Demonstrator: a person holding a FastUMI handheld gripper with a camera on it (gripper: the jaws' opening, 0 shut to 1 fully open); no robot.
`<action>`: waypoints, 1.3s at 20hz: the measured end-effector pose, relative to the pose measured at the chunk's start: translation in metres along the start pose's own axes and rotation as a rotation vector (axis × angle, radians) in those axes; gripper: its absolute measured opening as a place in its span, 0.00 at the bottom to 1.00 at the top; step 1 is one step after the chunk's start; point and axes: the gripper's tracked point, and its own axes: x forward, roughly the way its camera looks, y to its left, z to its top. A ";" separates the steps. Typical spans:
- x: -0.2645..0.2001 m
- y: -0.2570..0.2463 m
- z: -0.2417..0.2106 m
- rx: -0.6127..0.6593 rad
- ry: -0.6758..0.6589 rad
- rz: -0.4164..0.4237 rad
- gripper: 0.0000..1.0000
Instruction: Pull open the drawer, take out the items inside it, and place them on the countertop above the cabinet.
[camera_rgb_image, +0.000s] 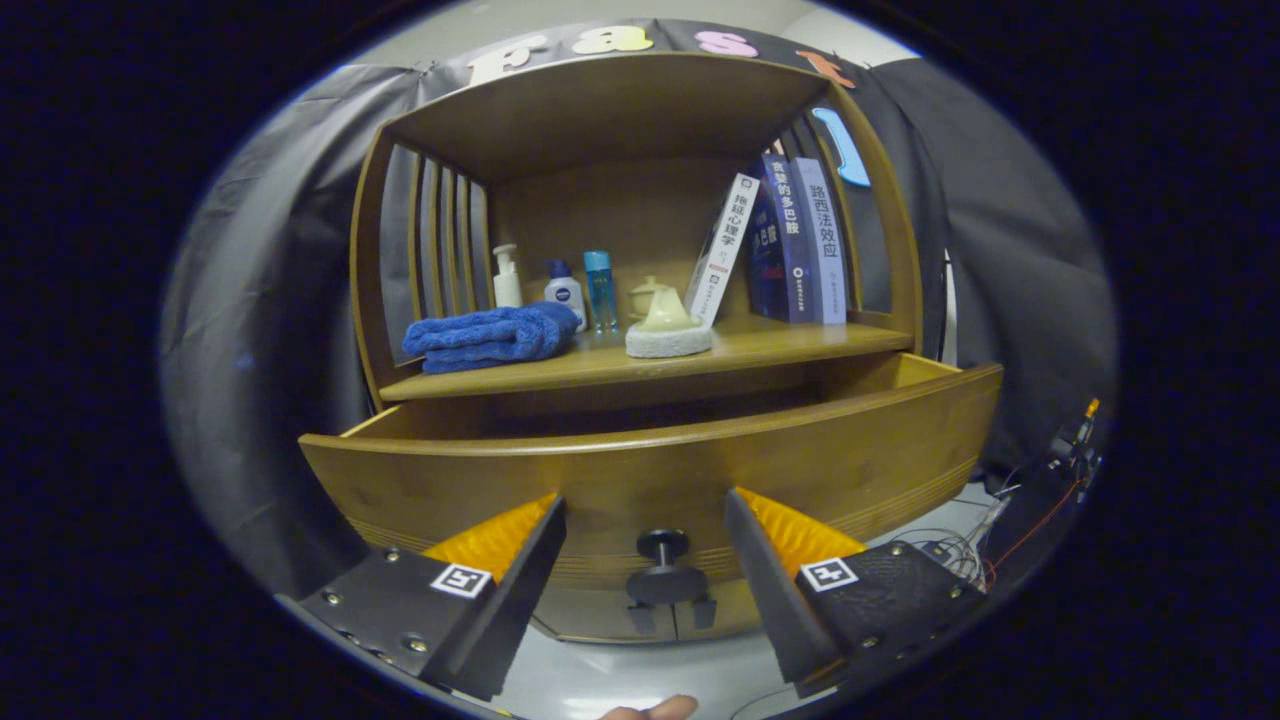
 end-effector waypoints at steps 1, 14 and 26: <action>0.006 0.000 0.000 0.010 -0.002 0.000 0.97; 0.054 0.003 0.013 0.060 -0.003 0.008 0.96; 0.080 0.004 0.020 0.101 -0.003 0.017 0.96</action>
